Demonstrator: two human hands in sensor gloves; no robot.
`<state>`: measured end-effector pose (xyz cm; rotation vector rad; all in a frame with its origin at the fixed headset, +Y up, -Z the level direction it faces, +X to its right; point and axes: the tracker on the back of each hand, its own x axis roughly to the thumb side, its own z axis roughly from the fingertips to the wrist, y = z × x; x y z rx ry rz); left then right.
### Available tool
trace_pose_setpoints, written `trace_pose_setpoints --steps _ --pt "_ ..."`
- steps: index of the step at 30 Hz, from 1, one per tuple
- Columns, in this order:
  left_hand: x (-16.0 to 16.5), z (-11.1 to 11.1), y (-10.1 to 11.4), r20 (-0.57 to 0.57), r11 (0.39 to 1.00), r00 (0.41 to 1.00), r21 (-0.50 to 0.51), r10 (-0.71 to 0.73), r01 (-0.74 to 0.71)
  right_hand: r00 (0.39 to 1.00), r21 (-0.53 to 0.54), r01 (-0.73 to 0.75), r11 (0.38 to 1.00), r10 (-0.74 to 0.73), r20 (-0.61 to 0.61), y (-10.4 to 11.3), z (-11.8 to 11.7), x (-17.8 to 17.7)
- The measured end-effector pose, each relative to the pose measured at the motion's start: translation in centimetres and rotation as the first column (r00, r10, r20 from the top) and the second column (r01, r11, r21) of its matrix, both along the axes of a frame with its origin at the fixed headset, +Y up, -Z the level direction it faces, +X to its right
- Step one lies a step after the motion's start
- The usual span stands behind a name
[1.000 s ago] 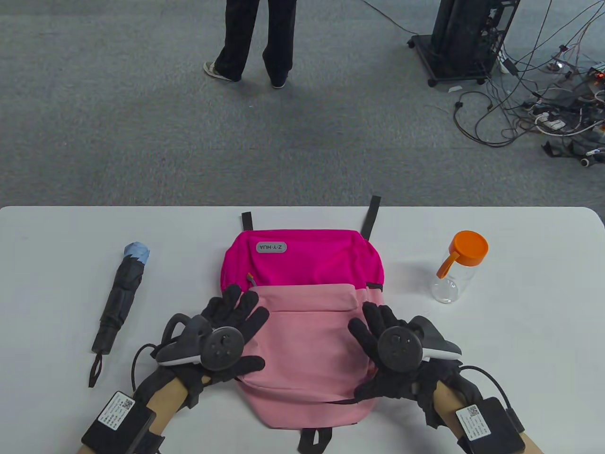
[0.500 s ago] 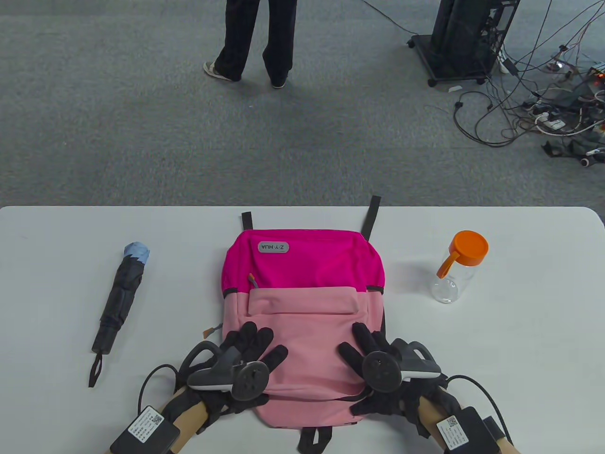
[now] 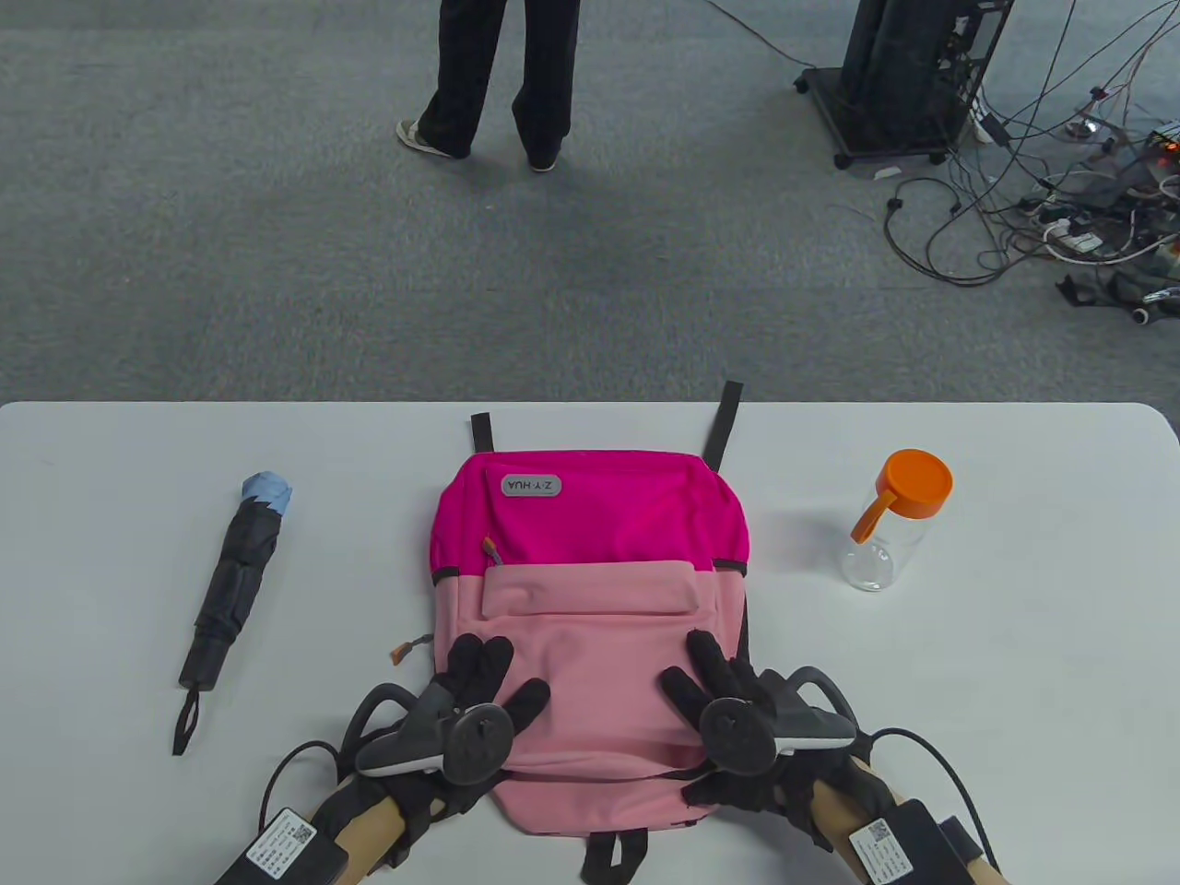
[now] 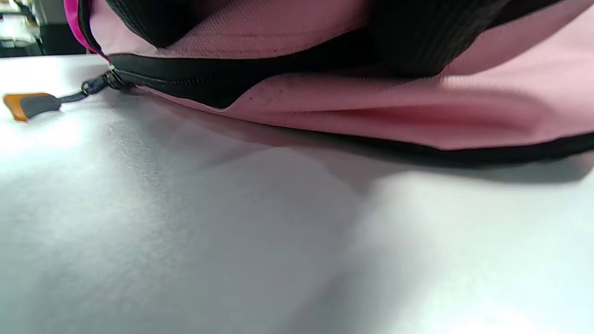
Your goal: Pack school bag
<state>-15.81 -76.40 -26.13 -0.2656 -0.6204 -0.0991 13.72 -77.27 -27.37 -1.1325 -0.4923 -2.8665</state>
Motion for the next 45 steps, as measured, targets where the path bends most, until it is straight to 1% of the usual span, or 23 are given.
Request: trace_pose_setpoints --steps 2,4,5,7,8,10,12,16,18,20,23,26,27,28,29,30,32,33,35,37,40,42,45 --pt "0.0 0.0 0.1 0.006 1.000 1.000 0.019 -0.011 0.011 1.000 0.011 0.007 1.000 -0.007 -0.003 0.0 0.0 0.0" --pt "-0.5 -0.4 0.3 0.001 0.996 0.996 -0.009 0.092 -0.092 1.000 0.015 -0.008 1.000 0.008 -0.006 0.0 0.0 -0.1" --pt "-0.6 -0.4 0.4 0.006 0.995 0.995 -0.011 0.100 -0.100 1.000 0.014 -0.012 1.000 0.012 -0.007 0.1 0.0 -0.1" --pt "-0.4 -0.3 0.5 0.011 0.998 0.998 0.013 0.066 -0.067 1.000 0.020 -0.024 1.000 0.024 -0.009 0.1 0.0 -0.2" --pt "-0.3 -0.2 0.6 0.012 0.997 0.998 0.050 0.060 -0.060 1.000 0.031 -0.019 0.999 0.020 -0.006 0.1 0.0 -0.1" --pt "-0.2 0.1 0.8 0.003 0.990 0.995 0.102 0.097 -0.097 1.000 0.026 0.015 1.000 -0.015 0.003 0.2 0.0 0.0" --pt "-0.1 0.3 1.0 0.009 0.989 0.997 0.125 0.081 -0.082 1.000 0.020 0.006 1.000 -0.006 0.003 0.3 0.1 -0.1" --pt "0.1 0.3 1.2 0.011 0.990 0.998 0.119 0.070 -0.071 1.000 0.041 -0.016 0.999 0.016 -0.003 0.3 0.3 -0.3" --pt "-0.1 0.3 1.2 0.008 0.987 0.995 0.119 0.103 -0.103 1.000 0.087 0.007 0.996 -0.006 -0.016 0.2 0.5 -0.3" --pt "-0.4 0.1 1.4 0.004 0.984 0.991 0.112 0.136 -0.135 0.998 0.178 0.050 0.983 -0.044 -0.035 0.3 0.8 -0.3" --pt "-0.4 -0.3 1.8 -0.011 0.987 0.990 0.074 0.142 -0.141 0.999 0.215 0.041 0.976 -0.035 -0.034 0.9 1.0 -0.6" --pt "-0.3 -0.8 2.6 -0.018 0.991 0.991 0.030 0.133 -0.132 0.992 0.154 0.129 0.980 -0.128 -0.016 2.7 0.4 -0.1" --pt "-0.4 -1.3 3.3 -0.015 0.990 0.990 -0.025 0.139 -0.139 0.985 0.115 0.170 0.979 -0.169 -0.016 3.3 0.0 0.2" --pt "-0.4 -1.6 3.7 -0.034 0.986 0.988 -0.072 0.151 -0.153 0.985 0.096 0.173 0.980 -0.172 -0.017 3.5 -0.2 0.2" --pt "-0.2 -1.7 4.4 -0.067 0.979 0.987 -0.133 0.144 -0.152 0.986 0.038 0.166 0.985 -0.166 -0.004 4.3 -0.5 0.4" --pt "0.0 -1.9 5.0 -0.060 0.980 0.991 -0.158 0.116 -0.124 0.987 0.012 0.163 0.987 -0.163 0.010 4.8 -0.8 0.4" --pt "0.2 -2.0 6.5 -0.037 0.982 0.996 -0.170 0.079 -0.084 0.985 -0.032 0.168 0.985 -0.166 0.043 6.4 -1.2 0.7" --pt "0.2 -2.1 7.4 -0.021 0.984 0.996 -0.156 0.085 -0.088 0.982 -0.043 0.185 0.982 -0.182 0.057 7.4 -1.5 1.0" --pt "0.2 -2.2 9.4 -0.002 0.987 0.994 -0.113 0.112 -0.111 0.970 -0.060 0.232 0.971 -0.227 0.085 9.4 -2.1 1.6" --pt "0.2 -2.2 12.2 -0.001 0.981 0.985 -0.088 0.171 -0.171 0.955 -0.075 0.282 0.957 -0.273 0.115 12.3 -3.0 2.4" --pt "-0.1 -2.8 15.8 0.000 0.968 0.969 -0.058 0.246 -0.245 0.918 -0.042 0.373 0.927 -0.361 0.167 16.3 -4.2 3.6" --pt "-0.3 -3.6 18.5 -0.020 0.949 0.950 -0.048 0.312 -0.312 0.866 0.020 0.457 0.889 -0.450 0.218 19.3 -5.2 4.5" --pt "-0.4 -4.8 21.2 -0.049 0.921 0.920 0.004 0.390 -0.390 0.804 0.125 0.519 0.846 -0.532 0.264 22.5 -6.3 5.5"
